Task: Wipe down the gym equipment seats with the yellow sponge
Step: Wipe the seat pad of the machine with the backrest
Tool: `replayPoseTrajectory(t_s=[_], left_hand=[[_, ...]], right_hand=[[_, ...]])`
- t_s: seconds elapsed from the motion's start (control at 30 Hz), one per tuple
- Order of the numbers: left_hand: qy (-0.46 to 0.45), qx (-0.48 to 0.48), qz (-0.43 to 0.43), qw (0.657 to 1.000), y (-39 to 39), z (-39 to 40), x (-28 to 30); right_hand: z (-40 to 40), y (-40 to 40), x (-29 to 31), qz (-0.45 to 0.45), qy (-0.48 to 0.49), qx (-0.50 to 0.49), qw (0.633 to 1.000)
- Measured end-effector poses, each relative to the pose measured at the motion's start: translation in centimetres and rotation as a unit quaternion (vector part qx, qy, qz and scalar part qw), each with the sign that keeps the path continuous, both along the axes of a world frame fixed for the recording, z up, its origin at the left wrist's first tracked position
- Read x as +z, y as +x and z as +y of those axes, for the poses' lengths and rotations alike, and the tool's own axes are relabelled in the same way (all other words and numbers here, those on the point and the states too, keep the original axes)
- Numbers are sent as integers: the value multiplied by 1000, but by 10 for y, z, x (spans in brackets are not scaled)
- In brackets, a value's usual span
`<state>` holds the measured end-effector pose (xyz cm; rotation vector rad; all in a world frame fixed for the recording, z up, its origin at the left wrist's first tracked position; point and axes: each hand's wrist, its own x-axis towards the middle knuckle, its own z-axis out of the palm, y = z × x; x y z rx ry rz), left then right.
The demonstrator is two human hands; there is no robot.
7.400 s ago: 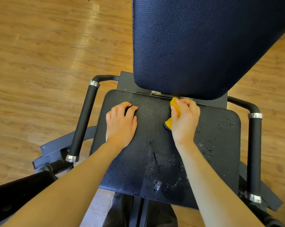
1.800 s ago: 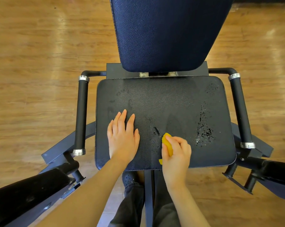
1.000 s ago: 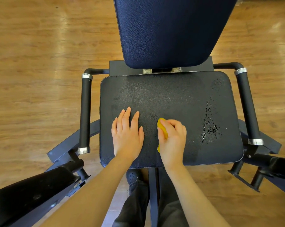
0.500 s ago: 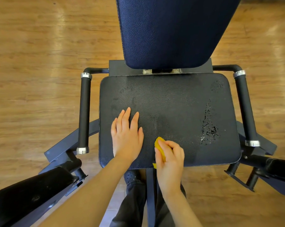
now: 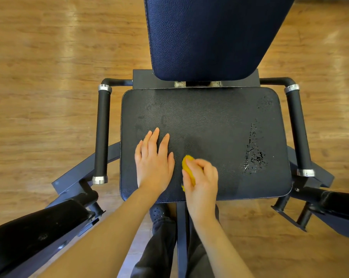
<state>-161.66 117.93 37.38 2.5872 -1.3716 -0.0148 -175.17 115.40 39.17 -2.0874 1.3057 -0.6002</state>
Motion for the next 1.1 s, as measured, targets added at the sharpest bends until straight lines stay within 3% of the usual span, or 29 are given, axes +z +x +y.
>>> replayPoseTrajectory(t_s=[0.2, 0.53, 0.87, 1.1], left_hand=[[5, -3, -3, 1000, 0, 0, 0], [11, -3, -3, 1000, 0, 0, 1], [7, -6, 10, 1000, 1, 1, 2], [14, -7, 7, 1000, 0, 2, 2]], right_hand=[[57, -28, -2, -14, -7, -34, 999], [-26, -5, -4, -15, -23, -90, 996], [45, -47, -4, 2, -11, -83, 996], [-12, -37, -2, -2, -13, -84, 996]])
